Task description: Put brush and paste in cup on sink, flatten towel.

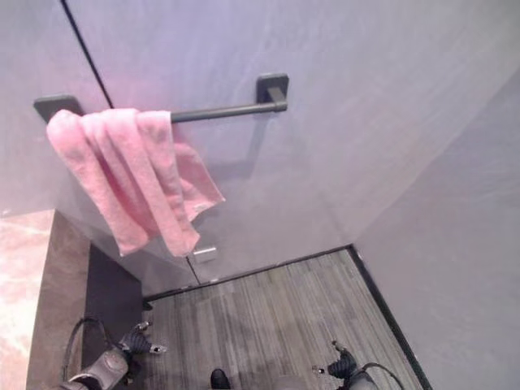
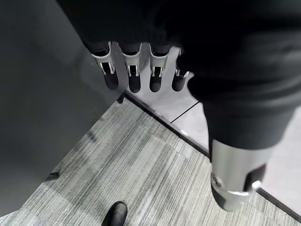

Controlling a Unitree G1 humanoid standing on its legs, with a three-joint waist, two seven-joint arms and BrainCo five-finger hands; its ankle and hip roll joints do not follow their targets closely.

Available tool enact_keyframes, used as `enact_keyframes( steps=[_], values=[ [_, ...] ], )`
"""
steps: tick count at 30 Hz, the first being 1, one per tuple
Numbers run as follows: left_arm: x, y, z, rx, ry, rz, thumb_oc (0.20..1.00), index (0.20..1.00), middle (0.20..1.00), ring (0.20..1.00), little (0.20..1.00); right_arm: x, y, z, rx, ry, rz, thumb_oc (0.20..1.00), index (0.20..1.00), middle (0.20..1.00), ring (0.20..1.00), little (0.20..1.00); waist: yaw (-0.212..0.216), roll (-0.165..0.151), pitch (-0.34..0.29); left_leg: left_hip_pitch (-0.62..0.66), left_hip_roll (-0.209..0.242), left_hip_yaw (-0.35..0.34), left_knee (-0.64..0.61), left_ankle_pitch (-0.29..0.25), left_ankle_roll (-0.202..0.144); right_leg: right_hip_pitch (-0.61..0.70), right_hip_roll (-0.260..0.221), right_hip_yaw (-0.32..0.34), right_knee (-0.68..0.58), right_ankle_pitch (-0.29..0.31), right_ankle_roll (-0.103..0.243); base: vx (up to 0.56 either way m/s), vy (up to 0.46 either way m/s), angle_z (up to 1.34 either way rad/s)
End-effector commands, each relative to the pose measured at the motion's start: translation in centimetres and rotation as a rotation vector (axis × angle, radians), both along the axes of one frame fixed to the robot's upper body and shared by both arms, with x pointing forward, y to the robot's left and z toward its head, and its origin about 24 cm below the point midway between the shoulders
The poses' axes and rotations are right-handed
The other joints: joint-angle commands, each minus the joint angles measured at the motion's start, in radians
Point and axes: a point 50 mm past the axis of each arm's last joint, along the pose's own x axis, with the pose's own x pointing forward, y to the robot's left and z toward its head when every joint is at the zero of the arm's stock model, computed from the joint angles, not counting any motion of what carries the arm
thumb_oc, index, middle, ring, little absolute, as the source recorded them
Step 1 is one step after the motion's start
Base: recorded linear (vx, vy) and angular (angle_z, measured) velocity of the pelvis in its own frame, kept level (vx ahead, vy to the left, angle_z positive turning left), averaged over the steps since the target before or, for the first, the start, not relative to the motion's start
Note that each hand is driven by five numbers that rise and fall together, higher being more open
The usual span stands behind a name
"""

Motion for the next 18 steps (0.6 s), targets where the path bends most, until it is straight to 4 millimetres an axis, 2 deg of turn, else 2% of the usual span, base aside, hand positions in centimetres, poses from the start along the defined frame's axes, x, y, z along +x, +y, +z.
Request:
enact_keyframes(
  steps=[1, 2, 4, 6, 7, 8, 9, 10, 11, 12, 13, 14, 15, 18],
  values=[
    [0.7, 0.3, 0.6, -0.034, -0.075, 0.051, 1.0, 1.0, 1.0, 1.0, 1.0, 0.6, -0.2, 0.7, 0.06, -0.086, -0.058, 1.0, 1.0, 1.0, 1.0, 1.0, -0.013, -0.018, 0.033, -0.018, 0.048, -0.032, 0.068, -0.069, -0.031, 0.08, 0.026, -0.049, -0.152, 0.148, -0.013, 0.0, -0.004, 0.07],
    [0.6, 0.1, 0.5, -0.046, -0.078, 0.061, 1.0, 1.0, 1.0, 1.0, 1.0, 0.4, -0.1, 0.5, 0.073, -0.086, -0.078, 1.0, 1.0, 1.0, 1.0, 1.0, -0.007, -0.018, 0.037, -0.008, 0.054, -0.028, 0.056, -0.063, -0.036, 0.063, 0.049, -0.049, -0.171, 0.096, -0.02, 0.04, -0.032, 0.1],
    [0.2, -0.1, 0.3, -0.063, -0.079, 0.093, 1.0, 1.0, 1.0, 1.0, 1.0, 1.1, 0.7, 1.0, 0.08, -0.131, -0.055, 1.0, 1.0, 1.0, 1.0, 1.0, 0.008, -0.016, 0.046, 0.003, 0.072, -0.019, 0.041, -0.062, -0.053, 0.06, 0.039, -0.108, -0.278, 0.057, -0.016, 0.07, -0.08, 0.08],
    [0.6, -0.3, 0.4, -0.054, -0.1, 0.069, 1.0, 1.0, 1.0, 1.0, 1.0, 3.1, 1.9, 2.4, 0.009, -0.2, 0.142, 1.0, 1.0, 1.0, 1.0, 1.0, 0.013, -0.025, 0.067, -0.011, 0.089, -0.015, 0.039, -0.049, -0.066, 0.024, 0.052, -0.056, -0.455, 0.112, -0.016, -0.01, -0.168, 0.01],
    [0.6, -0.3, 0.4, -0.054, -0.1, 0.069, 1.0, 1.0, 1.0, 1.0, 1.0, 3.1, 1.9, 2.4, 0.009, -0.2, 0.142, 1.0, 1.0, 1.0, 1.0, 1.0, 0.015, -0.025, 0.065, -0.014, 0.089, -0.013, 0.039, -0.049, -0.066, 0.022, 0.053, -0.054, -0.458, 0.114, -0.016, 0.07, -0.228, -0.03],
    [1.3, -0.1, 0.8, -0.03, -0.123, 0.058, 1.0, 1.0, 1.0, 1.0, 1.0, 5.1, 3.0, 4.8, -0.013, -0.328, 0.267, 1.0, 1.0, 1.0, 1.0, 1.0, 0.018, -0.04, 0.078, 0.002, 0.103, -0.015, 0.03, -0.05, -0.084, -0.008, 0.038, -0.031, -0.562, 0.178, -0.003, 0.15, -0.226, 0.04],
    [1.5, -0.1, 0.9, -0.028, -0.134, 0.064, 1.0, 1.0, 1.0, 1.0, 1.0, 5.5, 3.3, 5.4, -0.005, -0.362, 0.288, 1.0, 1.0, 1.0, 1.0, 1.0, 0.02, -0.047, 0.077, 0.008, 0.107, -0.015, 0.025, -0.051, -0.09, -0.022, 0.03, -0.028, -0.586, 0.197, 0.002, 0.15, -0.226, 0.11],
    [1.5, -0.1, 0.9, -0.028, -0.134, 0.064, 1.0, 1.0, 1.0, 1.0, 1.0, 5.5, 3.3, 5.4, -0.005, -0.362, 0.287, 1.0, 1.0, 1.0, 1.0, 1.0, 0.019, -0.046, 0.077, 0.008, 0.107, -0.016, 0.025, -0.051, -0.09, -0.02, 0.031, -0.03, -0.588, 0.198, 0.002, 0.24, -0.284, 0.13],
    [1.8, 0.2, 1.0, -0.013, -0.136, 0.064, 1.0, 1.0, 1.0, 1.0, 1.0, 5.7, 3.8, 6.3, 0.005, -0.401, 0.33, 1.0, 1.0, 1.0, 1.0, 1.0, 0.015, -0.063, 0.077, 0.035, 0.115, -0.032, 0.033, -0.064, -0.106, -0.01, 0.032, -0.038, -0.6, 0.212, 0.006, 0.29, -0.331, 0.24],
    [1.8, 0.1, 1.1, -0.018, -0.144, 0.068, 1.0, 1.0, 1.0, 1.0, 1.0, 5.7, 3.8, 6.3, -0.012, -0.394, 0.38, 1.0, 1.0, 1.0, 1.0, 1.0, 0.012, -0.067, 0.079, 0.046, 0.124, -0.047, 0.048, -0.074, -0.112, 0.005, 0.039, -0.04, -0.589, 0.208, 0.003, 0.51, -0.597, 0.85],
    [2.0, 0.1, 1.2, -0.045, -0.154, 0.098, 1.0, 1.0, 1.0, 1.0, 1.0, 6.5, 4.1, 7.1, -0.089, -0.402, 0.513, 1.0, 1.0, 1.0, 1.0, 1.0, 0.014, -0.069, 0.064, 0.054, 0.151, -0.067, 0.083, -0.089, -0.124, 0.023, 0.064, -0.048, -0.564, 0.188, -0.015, 0.5, -0.619, 0.95],
    [3.0, -0.6, 2.0, -0.092, -0.217, 0.042, 1.0, 1.0, 1.0, 1.0, 1.0, 7.3, 3.7, 9.6, -0.192, -0.483, 0.681, 1.0, 1.0, 1.0, 1.0, 1.0, 0.01, -0.055, 0.059, 0.048, 0.182, -0.082, 0.142, -0.084, -0.138, 0.047, 0.087, -0.071, -0.546, 0.157, -0.034, 0.4, -0.499, 0.96],
    [2.9, -0.6, 2.0, -0.093, -0.217, 0.042, 1.0, 1.0, 1.0, 1.0, 1.0, 7.3, 3.7, 9.6, -0.192, -0.482, 0.681, 1.0, 1.0, 1.0, 1.0, 1.0, 0.01, -0.055, 0.056, 0.044, 0.181, -0.082, 0.145, -0.083, -0.137, 0.045, 0.087, -0.071, -0.547, 0.159, -0.035, 0.25, -0.353, 0.5],
    [4.3, -0.8, 3.1, -0.113, -0.28, 0.007, 1.0, 1.0, 1.0, 1.0, 1.0, 7.7, 2.1, 9.8, -0.263, -0.453, 0.686, 1.0, 1.0, 1.0, 1.0, 1.0, 0.02, -0.047, 0.073, -0.043, 0.211, -0.116, 0.328, -0.05, -0.155, 0.081, 0.111, -0.094, -0.542, 0.112, -0.073, 0.13, -0.27, 0.59]
  ],
)
